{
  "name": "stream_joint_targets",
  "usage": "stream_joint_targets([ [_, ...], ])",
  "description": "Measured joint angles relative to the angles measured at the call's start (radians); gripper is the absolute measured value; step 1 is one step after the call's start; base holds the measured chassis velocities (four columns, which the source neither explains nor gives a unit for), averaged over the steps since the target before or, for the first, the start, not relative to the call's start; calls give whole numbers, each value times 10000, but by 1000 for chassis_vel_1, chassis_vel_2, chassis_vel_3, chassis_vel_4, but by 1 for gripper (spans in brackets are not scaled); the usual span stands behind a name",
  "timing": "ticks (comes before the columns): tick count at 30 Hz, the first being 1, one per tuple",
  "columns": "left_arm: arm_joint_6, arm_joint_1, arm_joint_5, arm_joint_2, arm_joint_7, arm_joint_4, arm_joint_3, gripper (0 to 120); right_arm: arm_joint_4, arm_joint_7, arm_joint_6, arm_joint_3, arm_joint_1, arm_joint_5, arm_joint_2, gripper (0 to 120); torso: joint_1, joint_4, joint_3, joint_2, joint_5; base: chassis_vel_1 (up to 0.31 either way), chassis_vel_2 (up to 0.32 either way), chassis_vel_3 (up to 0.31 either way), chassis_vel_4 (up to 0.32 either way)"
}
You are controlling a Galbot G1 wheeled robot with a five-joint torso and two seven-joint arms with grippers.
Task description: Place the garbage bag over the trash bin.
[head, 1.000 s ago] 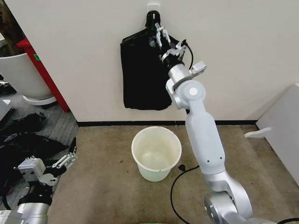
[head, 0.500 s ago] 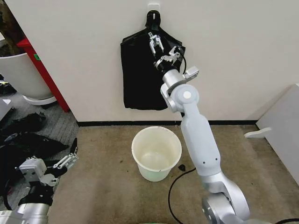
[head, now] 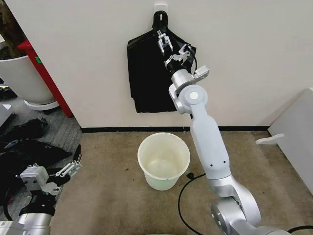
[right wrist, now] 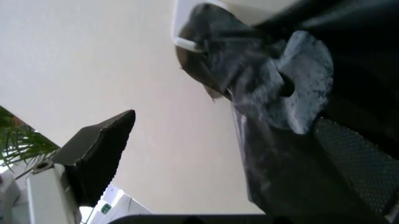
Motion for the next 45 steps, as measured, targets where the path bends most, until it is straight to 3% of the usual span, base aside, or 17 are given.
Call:
stream_joint_targets([
  [18,-112,-41,48,-35,25,0,76,100,-18,-145,-21,-41,84,-366,-145,96,0,0,0,0,0,0,0,0,0],
  [25,-169,-23,49,-77,3,0,51,100,-220,-199,11,-53,203,-294,-214,64,0,0,0,0,0,0,0,0,0],
  [34,-191,-25,66,-94,-6,0,53,100,-178,-231,18,-72,131,-248,-312,36,0,0,0,0,0,0,0,0,0],
  [40,-202,-40,67,-81,-20,0,51,100,-186,-205,17,-82,100,-168,-349,10,0,0,0,0,0,0,0,0,0],
  [45,-227,-46,67,-85,-23,0,49,100,-189,-123,17,-77,102,-30,-353,0,0,0,0,0,0,0,0,0,0],
])
